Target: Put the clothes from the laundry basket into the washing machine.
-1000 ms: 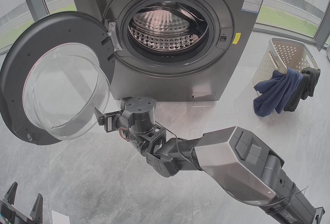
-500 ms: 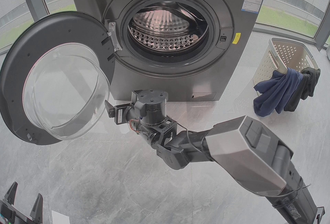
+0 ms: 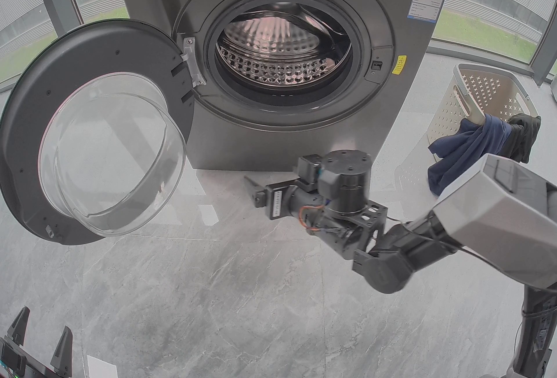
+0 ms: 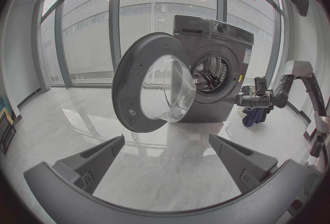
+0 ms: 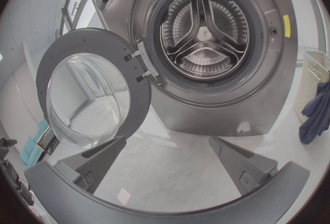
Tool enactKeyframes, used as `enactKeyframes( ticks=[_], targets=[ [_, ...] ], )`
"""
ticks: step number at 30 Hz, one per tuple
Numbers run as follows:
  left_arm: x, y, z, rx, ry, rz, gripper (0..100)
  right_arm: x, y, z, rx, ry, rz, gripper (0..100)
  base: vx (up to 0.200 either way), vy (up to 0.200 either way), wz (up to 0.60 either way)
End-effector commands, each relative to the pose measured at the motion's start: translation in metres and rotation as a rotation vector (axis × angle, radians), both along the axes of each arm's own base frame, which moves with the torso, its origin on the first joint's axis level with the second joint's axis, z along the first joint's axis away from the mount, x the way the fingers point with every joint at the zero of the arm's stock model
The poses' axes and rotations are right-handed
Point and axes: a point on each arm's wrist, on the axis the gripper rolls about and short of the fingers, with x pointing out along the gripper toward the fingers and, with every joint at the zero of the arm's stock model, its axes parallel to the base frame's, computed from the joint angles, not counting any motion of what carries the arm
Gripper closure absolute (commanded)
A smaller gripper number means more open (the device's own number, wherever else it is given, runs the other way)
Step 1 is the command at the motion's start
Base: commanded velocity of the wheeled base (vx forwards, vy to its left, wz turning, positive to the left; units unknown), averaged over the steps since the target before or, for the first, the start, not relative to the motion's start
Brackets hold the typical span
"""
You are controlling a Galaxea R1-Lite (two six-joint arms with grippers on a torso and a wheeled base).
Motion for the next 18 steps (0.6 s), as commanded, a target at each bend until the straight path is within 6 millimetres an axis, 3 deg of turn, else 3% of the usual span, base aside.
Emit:
enactKeyframes(
  ticks=[1,7,13,18],
  targets=[
    [0.0,0.0,-0.005,0.001,0.006,-0.001,0,-0.053,-0.129,0.041,0.009,-0.114,-0.158,0,0.0,0.0,0.0],
    [0.0,0.0,-0.005,0.001,0.006,0.0,0,-0.077,-0.169,0.049,0.001,-0.115,-0.227,0,0.0,0.0,0.0],
    [0.0,0.0,-0.005,0.001,0.006,-0.001,0,-0.103,-0.19,0.051,-0.006,-0.11,-0.255,0,0.0,0.0,0.0],
    [0.0,0.0,-0.005,0.001,0.006,-0.001,0,-0.114,-0.204,0.05,-0.012,-0.104,-0.287,0,0.0,0.0,0.0]
  ],
)
